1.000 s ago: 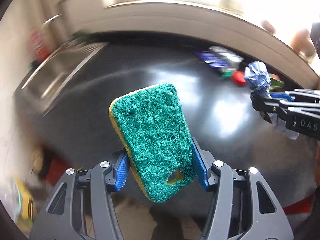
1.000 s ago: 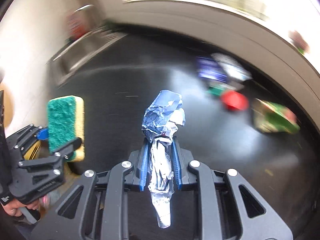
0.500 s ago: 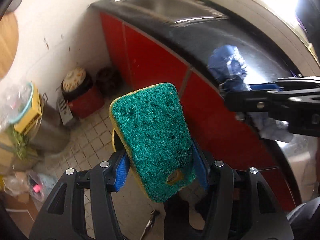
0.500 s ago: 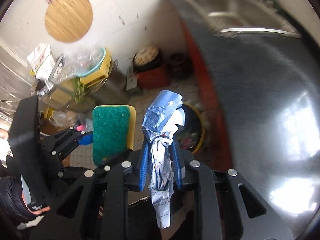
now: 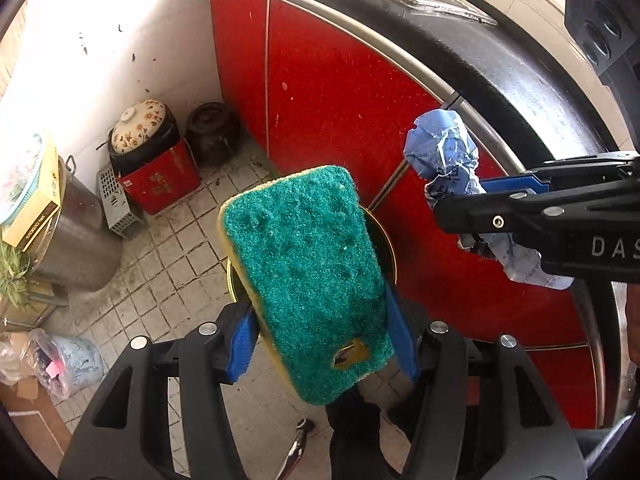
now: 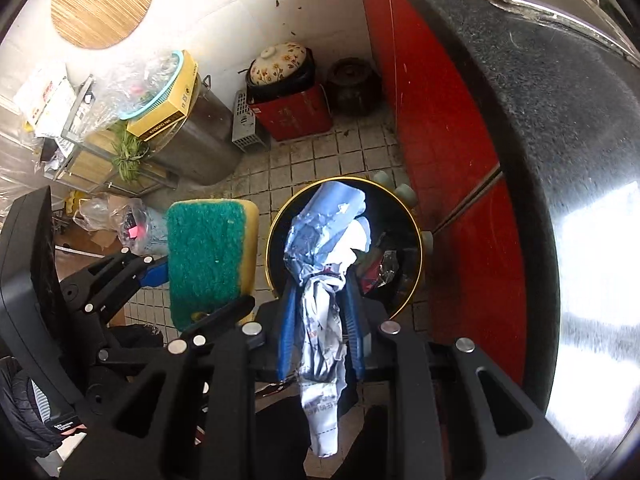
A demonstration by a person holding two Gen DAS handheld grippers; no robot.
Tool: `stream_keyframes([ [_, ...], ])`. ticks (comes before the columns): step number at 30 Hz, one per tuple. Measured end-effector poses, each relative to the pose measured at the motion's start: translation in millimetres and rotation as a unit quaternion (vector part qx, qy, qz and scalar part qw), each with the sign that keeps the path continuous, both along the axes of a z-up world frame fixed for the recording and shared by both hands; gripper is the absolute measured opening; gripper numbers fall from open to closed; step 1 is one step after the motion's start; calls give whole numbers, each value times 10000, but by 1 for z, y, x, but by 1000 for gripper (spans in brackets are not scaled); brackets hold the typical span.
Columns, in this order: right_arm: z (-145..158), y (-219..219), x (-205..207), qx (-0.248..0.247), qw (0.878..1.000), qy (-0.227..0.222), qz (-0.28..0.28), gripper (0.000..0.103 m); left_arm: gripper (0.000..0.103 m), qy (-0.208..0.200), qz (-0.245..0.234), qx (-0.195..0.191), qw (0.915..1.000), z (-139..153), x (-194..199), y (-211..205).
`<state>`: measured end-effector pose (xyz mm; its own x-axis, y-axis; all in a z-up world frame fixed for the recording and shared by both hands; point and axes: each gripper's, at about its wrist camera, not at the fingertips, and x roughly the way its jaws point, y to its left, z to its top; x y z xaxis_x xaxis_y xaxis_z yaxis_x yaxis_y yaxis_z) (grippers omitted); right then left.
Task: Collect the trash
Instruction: 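Carry sponge and foil over the black bin and open both tools, then swing both open tools back over the countertop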
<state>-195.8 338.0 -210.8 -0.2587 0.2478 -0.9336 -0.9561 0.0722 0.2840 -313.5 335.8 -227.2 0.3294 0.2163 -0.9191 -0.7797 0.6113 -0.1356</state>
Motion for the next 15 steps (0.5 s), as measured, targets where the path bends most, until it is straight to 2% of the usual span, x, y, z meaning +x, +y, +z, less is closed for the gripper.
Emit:
stream_keyframes([
  [3, -2, 7, 4, 5, 10000, -26, -28, 26, 60, -28, -26, -48, 10000, -2, 1, 4],
  [5, 0, 8, 8, -3, 9999, -76, -74, 49, 70, -5, -47, -47, 10000, -3, 4, 3],
  [6, 1, 8, 9, 21, 9999, -92, -108, 66, 76, 21, -46, -21, 10000, -3, 5, 4],
  [7, 3, 8, 10, 87, 9998, -85, -138, 67, 80, 48, -39, 19, 10000, -3, 5, 4],
  [9, 7, 6, 12, 150, 9998, -101, -126, 67, 82, 68, -31, 37, 10000, -3, 6, 5],
  [15, 18, -3, 22, 256, 9994, -61, -215, 67, 82, 58, -73, 49, 9999, 1, 11, 4],
])
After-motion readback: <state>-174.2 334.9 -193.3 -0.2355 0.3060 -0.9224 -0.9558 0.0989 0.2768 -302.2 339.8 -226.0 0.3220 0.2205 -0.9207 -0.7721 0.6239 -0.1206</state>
